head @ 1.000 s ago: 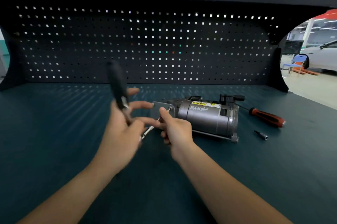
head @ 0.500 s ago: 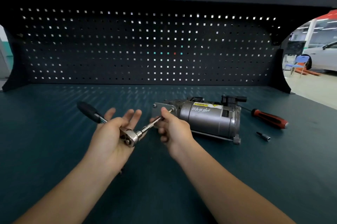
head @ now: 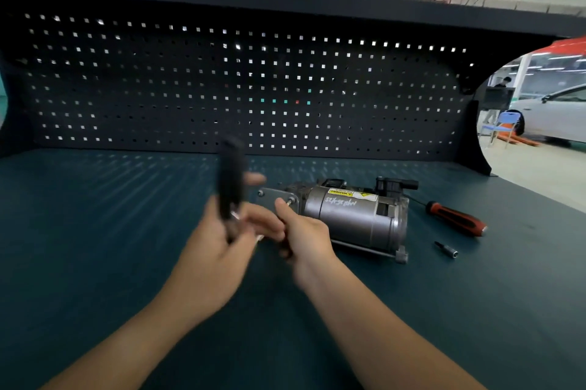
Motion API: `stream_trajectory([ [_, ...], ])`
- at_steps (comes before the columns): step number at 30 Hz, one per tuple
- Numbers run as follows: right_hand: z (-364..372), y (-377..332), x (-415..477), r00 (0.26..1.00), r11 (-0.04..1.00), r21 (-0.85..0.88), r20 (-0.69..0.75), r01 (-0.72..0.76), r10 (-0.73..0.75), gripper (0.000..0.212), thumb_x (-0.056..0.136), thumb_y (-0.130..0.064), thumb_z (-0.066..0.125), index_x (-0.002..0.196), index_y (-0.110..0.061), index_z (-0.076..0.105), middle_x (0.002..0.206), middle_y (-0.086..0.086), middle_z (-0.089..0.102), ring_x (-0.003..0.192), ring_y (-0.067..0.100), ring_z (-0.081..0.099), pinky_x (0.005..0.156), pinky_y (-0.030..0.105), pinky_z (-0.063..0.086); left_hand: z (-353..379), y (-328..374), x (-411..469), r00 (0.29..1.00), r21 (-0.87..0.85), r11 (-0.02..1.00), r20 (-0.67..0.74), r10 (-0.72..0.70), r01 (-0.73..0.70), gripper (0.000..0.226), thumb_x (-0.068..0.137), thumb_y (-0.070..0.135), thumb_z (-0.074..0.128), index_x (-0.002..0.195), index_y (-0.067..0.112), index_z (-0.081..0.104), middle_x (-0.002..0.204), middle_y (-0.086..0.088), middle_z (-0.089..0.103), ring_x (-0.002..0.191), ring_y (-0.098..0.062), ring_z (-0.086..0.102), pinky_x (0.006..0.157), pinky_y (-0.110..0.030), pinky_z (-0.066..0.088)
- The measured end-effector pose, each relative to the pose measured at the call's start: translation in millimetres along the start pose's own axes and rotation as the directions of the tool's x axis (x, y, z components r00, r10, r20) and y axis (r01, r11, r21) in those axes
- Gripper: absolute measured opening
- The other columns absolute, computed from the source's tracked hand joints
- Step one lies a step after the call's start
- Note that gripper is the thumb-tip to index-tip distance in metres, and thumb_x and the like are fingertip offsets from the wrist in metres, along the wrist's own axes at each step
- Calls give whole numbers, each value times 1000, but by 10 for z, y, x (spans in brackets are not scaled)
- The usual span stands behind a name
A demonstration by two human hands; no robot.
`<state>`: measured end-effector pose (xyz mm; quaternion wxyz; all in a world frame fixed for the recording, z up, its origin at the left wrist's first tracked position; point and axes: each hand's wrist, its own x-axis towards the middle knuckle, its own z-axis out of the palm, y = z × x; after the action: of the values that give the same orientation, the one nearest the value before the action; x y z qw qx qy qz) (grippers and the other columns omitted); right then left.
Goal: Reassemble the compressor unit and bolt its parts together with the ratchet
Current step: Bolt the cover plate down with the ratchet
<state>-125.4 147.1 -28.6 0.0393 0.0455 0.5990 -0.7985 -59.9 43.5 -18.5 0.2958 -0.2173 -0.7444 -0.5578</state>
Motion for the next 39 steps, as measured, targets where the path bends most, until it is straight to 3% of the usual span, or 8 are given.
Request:
stream_trajectory([
  [4,48,-23,28,995,993,68,9,-97,96,24,90,-28,60,71,-14,56,70,3,61,34,2,37,35,15,24,-87,-101,137,791,-789,544,-127,-599,285,44,92,-9,34,108,29,49,64,0,69,69,-14,71,70,-36,50],
  [7,57,6,28,991,991,54,47,-125,122,22,90,-33,59,79,-14,59,81,3,67,39,4,38,37,15,26,-138,-136,158,714,-858,420,-93,-694,296,38,93,-9,31,101,24,46,58,0,68,63,-12,71,62,-38,48],
  [12,12,25,17,999,996,-82,43,-20,23,32,92,-33,54,66,-16,57,57,-3,65,35,5,39,36,14,26,-106,-79,62,989,-80,994,-118,-83,74,49,85,-11,36,103,35,40,75,7,69,69,-7,68,68,-14,50],
  [18,1,55,-39,996,999,3,73,49,-49,33,90,-20,59,62,-2,62,57,21,56,82,41,62,51,25,47,-21,-48,-98,936,365,895,325,136,-256,60,79,11,39,108,63,32,86,16,64,71,9,55,64,-4,38],
  [22,19,32,8,999,998,58,49,-19,16,30,89,-20,60,61,-12,53,40,-5,49,31,4,37,34,15,26,18,17,13,979,-249,958,-108,-174,143,58,85,-16,35,108,37,45,69,4,69,63,-4,65,67,-14,51],
  [27,44,60,34,989,986,145,139,-78,58,24,93,-26,54,74,-11,57,56,-5,66,33,2,36,33,14,25,-62,-142,87,710,-892,372,-89,-699,255,46,91,-9,31,120,27,39,62,-2,69,63,-14,71,68,-35,48],
  [32,49,130,50,989,991,125,145,-56,37,38,95,-34,50,64,-15,60,50,-5,58,32,3,35,35,16,24,-36,-71,19,981,-198,975,-143,-129,99,60,85,-10,35,113,43,37,72,8,68,66,-10,68,60,-15,50],
  [39,39,171,34,983,964,264,181,-20,-29,36,93,-18,55,58,-9,53,56,7,50,51,17,49,49,23,41,-22,-123,-71,849,426,763,437,298,-487,66,75,2,41,124,44,33,116,16,47,85,-13,61,83,-16,39],
])
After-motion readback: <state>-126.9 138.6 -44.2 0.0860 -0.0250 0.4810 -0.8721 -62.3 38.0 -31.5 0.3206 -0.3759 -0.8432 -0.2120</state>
